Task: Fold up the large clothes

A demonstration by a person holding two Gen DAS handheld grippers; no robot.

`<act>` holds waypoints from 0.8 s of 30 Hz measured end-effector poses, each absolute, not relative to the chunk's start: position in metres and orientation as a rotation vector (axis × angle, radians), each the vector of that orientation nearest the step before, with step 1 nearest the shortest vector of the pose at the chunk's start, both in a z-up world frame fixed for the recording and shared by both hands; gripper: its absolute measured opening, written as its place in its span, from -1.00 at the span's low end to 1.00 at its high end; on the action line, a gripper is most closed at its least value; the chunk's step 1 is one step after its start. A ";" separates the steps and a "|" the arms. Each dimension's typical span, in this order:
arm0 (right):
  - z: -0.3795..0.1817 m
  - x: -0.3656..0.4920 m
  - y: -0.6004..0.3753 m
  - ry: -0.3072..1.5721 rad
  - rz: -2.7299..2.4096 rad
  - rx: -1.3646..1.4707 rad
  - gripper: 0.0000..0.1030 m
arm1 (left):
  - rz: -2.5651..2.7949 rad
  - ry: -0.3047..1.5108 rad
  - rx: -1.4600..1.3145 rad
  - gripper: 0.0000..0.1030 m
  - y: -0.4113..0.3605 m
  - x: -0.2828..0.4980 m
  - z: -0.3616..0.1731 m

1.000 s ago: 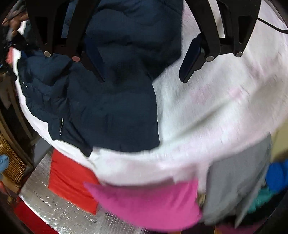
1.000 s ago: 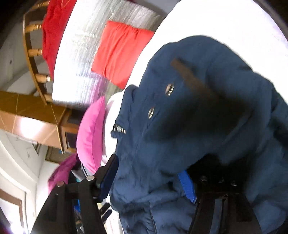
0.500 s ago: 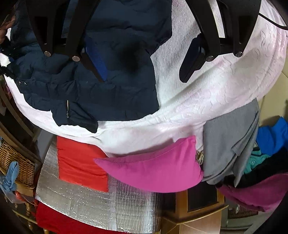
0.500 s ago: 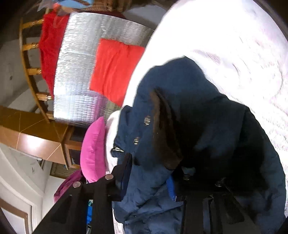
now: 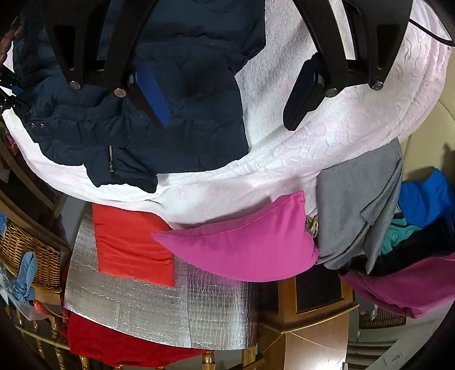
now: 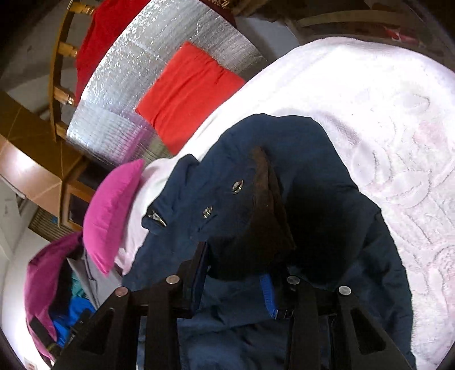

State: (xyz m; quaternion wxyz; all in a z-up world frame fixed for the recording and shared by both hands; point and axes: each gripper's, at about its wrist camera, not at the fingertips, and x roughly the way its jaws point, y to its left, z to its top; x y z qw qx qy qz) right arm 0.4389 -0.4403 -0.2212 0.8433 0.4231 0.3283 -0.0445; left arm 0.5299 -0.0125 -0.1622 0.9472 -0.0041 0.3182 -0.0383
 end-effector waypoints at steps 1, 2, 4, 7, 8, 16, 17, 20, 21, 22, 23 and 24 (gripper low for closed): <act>-0.220 0.438 -0.440 0.699 -0.095 0.880 -0.28 | -0.076 0.647 -0.008 0.60 -0.012 0.530 -0.162; -0.219 0.435 -0.441 0.705 -0.096 0.865 -0.28 | -0.076 0.646 -0.007 0.60 -0.013 0.529 -0.162; -0.215 0.434 -0.440 0.716 -0.095 0.841 -0.28 | -0.073 0.643 -0.004 0.61 -0.013 0.529 -0.162; -0.210 0.431 -0.438 0.735 -0.098 0.800 -0.24 | -0.073 0.642 -0.002 0.60 -0.013 0.529 -0.162; -0.207 0.428 -0.438 0.739 -0.099 0.781 -0.12 | -0.072 0.642 0.001 0.61 -0.013 0.529 -0.162; -0.173 0.410 -0.450 0.666 -0.160 0.666 0.32 | -0.075 0.668 0.002 0.61 -0.013 0.532 -0.167; -0.171 0.410 -0.453 0.662 -0.175 0.656 0.34 | -0.082 0.696 -0.009 0.61 -0.011 0.536 -0.170; -0.169 0.418 -0.467 0.667 -0.209 0.652 0.42 | -0.112 0.820 -0.087 0.64 -0.003 0.549 -0.187; -0.170 0.421 -0.472 0.676 -0.222 0.648 0.45 | -0.116 0.874 -0.134 0.64 0.002 0.555 -0.196; -0.171 0.424 -0.475 0.682 -0.236 0.644 0.45 | -0.113 0.908 -0.168 0.64 0.006 0.559 -0.202; -0.173 0.429 -0.479 0.688 -0.248 0.638 0.46 | -0.107 0.944 -0.214 0.64 0.012 0.563 -0.209; -0.175 0.432 -0.482 0.695 -0.253 0.636 0.46 | -0.104 0.962 -0.241 0.64 0.015 0.565 -0.213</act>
